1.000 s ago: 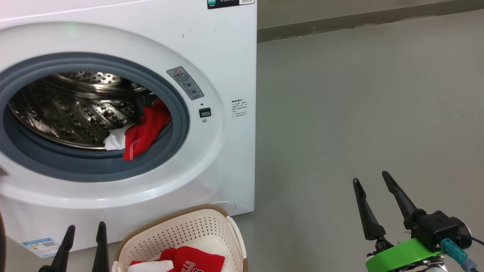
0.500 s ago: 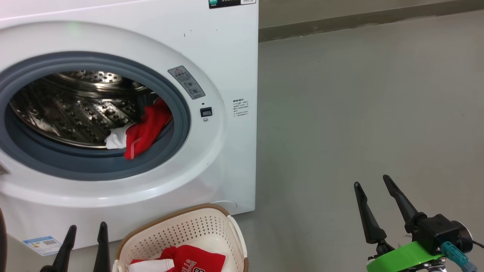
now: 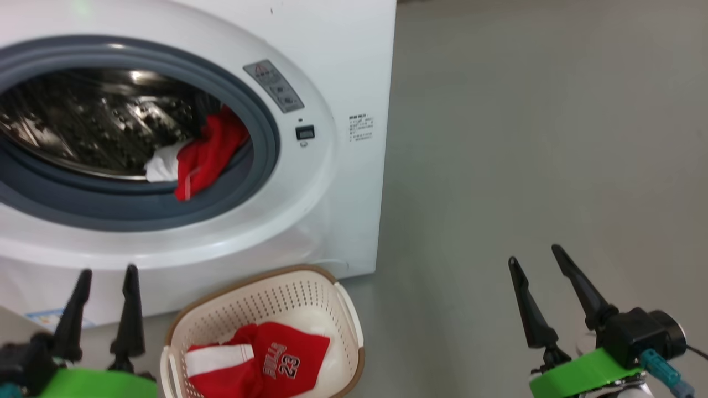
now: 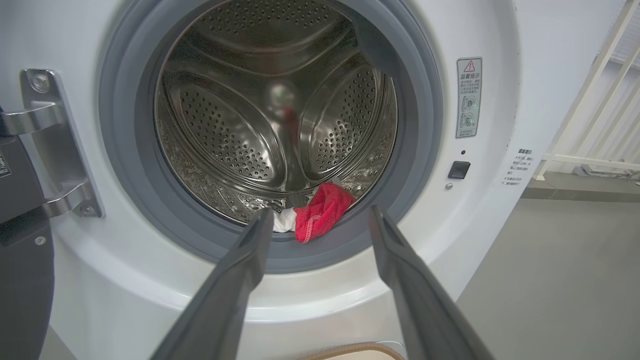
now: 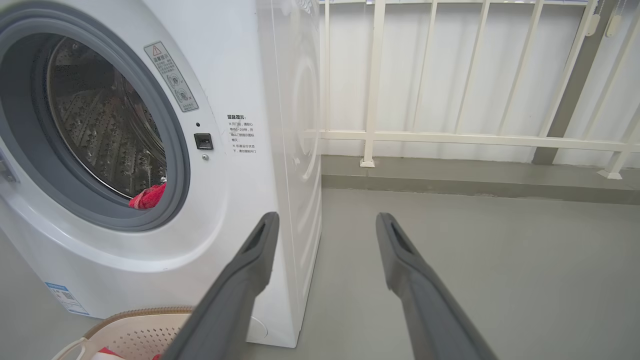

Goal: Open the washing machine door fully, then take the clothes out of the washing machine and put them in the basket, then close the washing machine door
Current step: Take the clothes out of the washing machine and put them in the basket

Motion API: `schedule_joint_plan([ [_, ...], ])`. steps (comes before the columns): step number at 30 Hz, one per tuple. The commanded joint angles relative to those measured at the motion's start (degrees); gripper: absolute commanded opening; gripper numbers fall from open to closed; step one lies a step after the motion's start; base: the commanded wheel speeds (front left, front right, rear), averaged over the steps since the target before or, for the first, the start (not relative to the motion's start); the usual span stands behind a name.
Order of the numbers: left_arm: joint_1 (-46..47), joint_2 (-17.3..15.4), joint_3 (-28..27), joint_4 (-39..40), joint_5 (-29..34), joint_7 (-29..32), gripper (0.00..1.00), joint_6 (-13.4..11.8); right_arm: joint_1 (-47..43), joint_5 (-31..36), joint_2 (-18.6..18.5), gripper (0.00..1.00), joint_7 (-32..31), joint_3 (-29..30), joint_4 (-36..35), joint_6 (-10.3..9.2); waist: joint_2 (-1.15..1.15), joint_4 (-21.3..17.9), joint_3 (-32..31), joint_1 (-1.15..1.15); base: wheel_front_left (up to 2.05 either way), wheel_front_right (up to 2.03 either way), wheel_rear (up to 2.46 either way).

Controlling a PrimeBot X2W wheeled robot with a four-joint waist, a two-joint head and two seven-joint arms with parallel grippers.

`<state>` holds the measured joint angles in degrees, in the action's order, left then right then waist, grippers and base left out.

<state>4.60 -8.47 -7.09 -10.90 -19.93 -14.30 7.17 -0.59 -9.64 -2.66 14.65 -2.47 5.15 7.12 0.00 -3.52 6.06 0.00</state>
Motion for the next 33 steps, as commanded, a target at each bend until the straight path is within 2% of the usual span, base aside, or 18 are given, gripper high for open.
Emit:
schedule_joint_plan([
  [1, 3.1, -2.2, -1.5, 0.5, -0.9, -0.6, 1.0, 0.3, 3.1, 0.7, -0.2, 1.0, 0.3, -1.3, -1.9, 0.36, 0.0, 0.8, 3.5, 0.0, 0.0, 0.0, 0.0],
  [17, 24.3, -12.7, 7.0, -11.0, -14.7, 2.1, 1.0, 0.3, 8.7, 1.1, -0.2, 1.0, 0.3, -4.4, -3.9, 0.36, 0.0, -0.2, 15.6, 0.0, 0.0, 0.0, 0.0],
  [33, 45.6, -19.7, 14.0, -25.9, -18.9, 1.7, 1.0, 0.3, 10.9, 0.9, -0.2, 1.0, 0.3, -7.1, -5.0, 0.36, 0.0, -4.0, 23.2, 0.0, 0.0, 0.0, 0.0],
])
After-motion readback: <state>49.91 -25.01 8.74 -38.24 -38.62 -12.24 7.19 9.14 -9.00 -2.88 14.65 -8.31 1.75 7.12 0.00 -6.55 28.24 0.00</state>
